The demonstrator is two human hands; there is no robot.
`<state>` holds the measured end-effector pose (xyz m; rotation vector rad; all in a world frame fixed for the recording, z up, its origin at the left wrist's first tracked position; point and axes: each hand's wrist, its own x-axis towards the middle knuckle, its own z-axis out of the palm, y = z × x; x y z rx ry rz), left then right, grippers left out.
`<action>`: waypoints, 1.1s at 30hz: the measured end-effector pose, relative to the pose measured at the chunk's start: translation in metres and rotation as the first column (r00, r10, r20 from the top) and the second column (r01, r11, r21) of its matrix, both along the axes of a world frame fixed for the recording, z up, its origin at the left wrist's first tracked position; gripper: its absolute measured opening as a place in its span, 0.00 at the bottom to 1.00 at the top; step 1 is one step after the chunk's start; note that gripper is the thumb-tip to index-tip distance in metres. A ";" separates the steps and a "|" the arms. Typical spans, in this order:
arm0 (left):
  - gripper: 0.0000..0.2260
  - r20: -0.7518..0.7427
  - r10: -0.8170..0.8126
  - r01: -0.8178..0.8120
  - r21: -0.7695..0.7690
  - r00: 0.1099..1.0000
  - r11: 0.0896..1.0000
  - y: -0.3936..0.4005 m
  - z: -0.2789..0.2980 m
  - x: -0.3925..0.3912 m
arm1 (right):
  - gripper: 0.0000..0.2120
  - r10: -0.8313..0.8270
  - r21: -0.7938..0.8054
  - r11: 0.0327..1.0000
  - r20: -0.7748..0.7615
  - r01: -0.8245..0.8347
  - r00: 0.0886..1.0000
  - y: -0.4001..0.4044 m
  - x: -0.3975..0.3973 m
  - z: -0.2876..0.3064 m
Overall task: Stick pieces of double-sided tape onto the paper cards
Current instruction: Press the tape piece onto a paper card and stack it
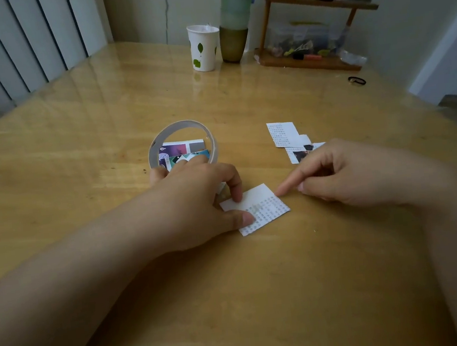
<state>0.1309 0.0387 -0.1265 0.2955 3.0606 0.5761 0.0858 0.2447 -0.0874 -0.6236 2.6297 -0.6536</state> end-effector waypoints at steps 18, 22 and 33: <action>0.15 -0.049 0.041 -0.039 0.041 0.998 0.998 -0.005 0.010 0.006 | 0.27 -0.540 0.204 0.799 -0.172 0.566 0.824 0.024 -0.018 -0.004; 0.17 -0.021 0.060 -0.060 -0.018 0.998 0.998 -0.006 0.009 0.005 | 0.19 -0.509 0.154 0.831 -0.178 0.534 0.842 0.022 -0.017 -0.006; 0.14 0.036 0.050 -0.050 -0.018 0.998 0.999 -0.010 0.012 0.004 | 0.09 -0.389 -0.264 0.906 -0.210 0.331 0.897 0.009 -0.003 0.010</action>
